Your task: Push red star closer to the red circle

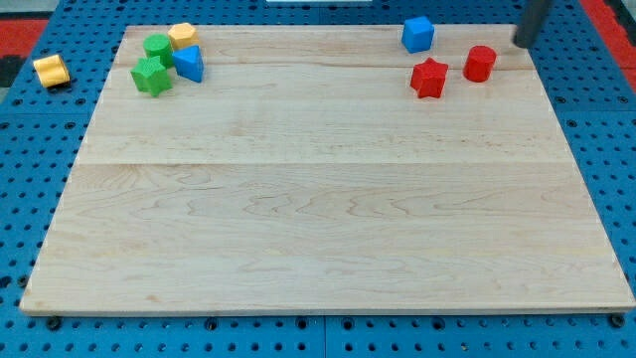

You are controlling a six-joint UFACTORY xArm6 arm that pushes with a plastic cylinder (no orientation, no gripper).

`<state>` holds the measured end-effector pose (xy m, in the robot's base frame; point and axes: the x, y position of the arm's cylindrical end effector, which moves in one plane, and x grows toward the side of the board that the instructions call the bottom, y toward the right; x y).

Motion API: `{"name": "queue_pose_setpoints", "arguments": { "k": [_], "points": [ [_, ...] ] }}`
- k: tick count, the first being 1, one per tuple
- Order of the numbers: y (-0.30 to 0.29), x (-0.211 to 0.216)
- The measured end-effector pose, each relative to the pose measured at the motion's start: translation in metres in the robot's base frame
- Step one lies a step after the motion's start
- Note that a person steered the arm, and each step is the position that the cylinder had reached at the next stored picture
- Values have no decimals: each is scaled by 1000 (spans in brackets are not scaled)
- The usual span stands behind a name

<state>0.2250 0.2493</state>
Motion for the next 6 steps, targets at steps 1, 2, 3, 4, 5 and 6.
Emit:
{"name": "queue_pose_setpoints", "arguments": {
  "k": [1, 2, 3, 4, 5, 6],
  "points": [
    [-35, 57],
    [-44, 123],
    [-39, 175],
    [-13, 120],
    [25, 34],
    [-31, -11]
  ]
}}
